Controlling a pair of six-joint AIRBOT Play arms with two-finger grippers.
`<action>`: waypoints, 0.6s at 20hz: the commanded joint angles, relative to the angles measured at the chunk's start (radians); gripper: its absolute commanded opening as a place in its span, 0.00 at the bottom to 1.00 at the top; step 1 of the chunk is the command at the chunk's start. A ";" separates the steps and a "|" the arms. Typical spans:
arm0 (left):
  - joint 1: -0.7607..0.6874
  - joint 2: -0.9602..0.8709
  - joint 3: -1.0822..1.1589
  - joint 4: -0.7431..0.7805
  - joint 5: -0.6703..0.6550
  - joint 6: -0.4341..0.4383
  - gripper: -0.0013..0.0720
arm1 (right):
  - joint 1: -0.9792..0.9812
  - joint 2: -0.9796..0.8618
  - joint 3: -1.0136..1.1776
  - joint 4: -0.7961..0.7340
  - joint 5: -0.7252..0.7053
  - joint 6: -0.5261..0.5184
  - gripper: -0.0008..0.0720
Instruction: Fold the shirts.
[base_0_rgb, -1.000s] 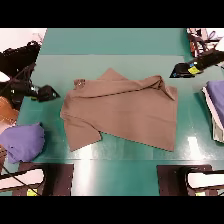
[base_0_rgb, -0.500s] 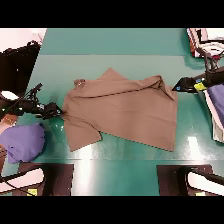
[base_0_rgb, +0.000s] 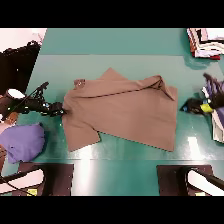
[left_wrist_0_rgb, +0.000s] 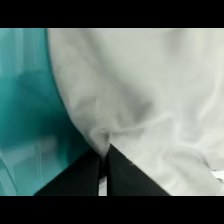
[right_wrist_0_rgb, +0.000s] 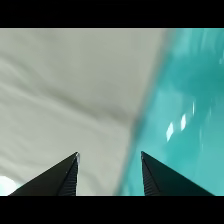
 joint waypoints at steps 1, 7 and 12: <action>-0.004 0.002 0.043 -0.011 -0.038 0.000 0.05 | -0.097 0.048 -0.186 -0.072 0.079 0.000 0.63; -0.004 0.002 0.045 -0.027 -0.034 0.000 0.05 | -0.047 0.058 -0.404 0.003 0.032 0.001 0.63; -0.004 0.002 0.045 -0.027 -0.034 0.000 0.05 | 0.106 0.058 -0.432 0.015 -0.025 0.035 0.62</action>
